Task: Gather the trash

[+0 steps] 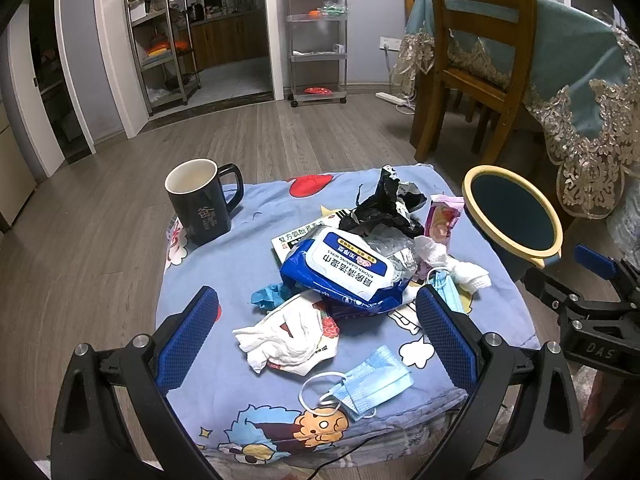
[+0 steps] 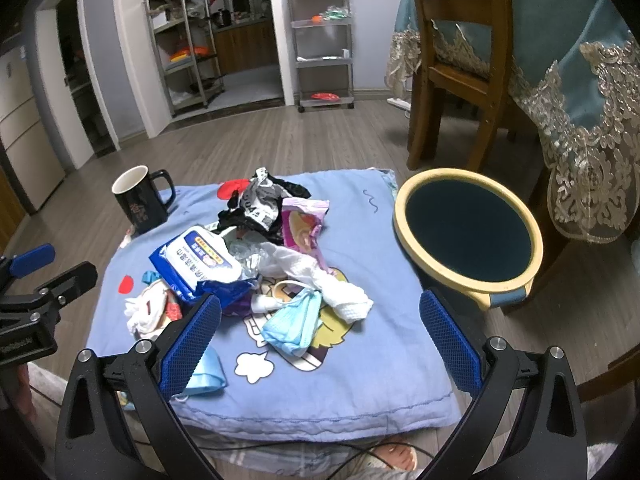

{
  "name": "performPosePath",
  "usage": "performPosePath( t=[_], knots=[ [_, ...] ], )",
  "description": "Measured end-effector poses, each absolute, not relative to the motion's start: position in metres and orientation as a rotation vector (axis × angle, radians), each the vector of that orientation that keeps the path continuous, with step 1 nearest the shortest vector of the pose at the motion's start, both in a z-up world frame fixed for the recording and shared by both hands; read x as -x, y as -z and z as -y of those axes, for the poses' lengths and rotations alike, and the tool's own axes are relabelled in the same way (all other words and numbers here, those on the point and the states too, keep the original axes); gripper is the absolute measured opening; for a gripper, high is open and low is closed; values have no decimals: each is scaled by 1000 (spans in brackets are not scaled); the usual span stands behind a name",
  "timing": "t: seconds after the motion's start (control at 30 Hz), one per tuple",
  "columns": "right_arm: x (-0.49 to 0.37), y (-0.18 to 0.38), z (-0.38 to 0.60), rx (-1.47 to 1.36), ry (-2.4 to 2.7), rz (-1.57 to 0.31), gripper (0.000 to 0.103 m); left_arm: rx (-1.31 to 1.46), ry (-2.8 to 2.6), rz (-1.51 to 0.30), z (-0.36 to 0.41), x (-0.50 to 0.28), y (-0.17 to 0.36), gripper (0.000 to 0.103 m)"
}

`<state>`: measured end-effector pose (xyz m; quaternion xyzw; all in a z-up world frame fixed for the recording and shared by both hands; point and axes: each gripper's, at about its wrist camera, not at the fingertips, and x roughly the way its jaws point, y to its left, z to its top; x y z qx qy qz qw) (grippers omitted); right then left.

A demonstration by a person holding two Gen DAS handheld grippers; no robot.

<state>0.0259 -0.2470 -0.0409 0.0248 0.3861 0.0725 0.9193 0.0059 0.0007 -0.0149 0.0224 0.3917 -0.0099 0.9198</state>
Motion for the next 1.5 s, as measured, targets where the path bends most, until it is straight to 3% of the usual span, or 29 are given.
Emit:
performPosePath(
  t=[0.47,1.03,1.2,1.3,1.37,1.4,1.47,1.5],
  knots=[
    [-90,42,259,-38,-110,-844,99,-37,-32,-775,-20,-50,5,97],
    [-168,83,264,-167,-204,-951,98,-71,34,-928,-11,-118,86,96],
    [-179,90,253,-163,-251,-969,96,-29,74,-911,-6,-132,82,92],
    [-185,94,250,-171,-265,-980,83,-13,132,-890,7,-142,75,92],
    [-190,100,250,-192,-276,-1005,61,-22,175,-880,20,-150,72,89],
    [-192,104,251,-213,-293,-1021,55,-37,193,-876,26,-154,71,88],
    [-192,110,252,-250,-327,-1047,30,-59,219,-872,36,-160,70,82],
    [-191,112,254,-268,-332,-1057,25,-64,231,-872,40,-163,71,81]
  ],
)
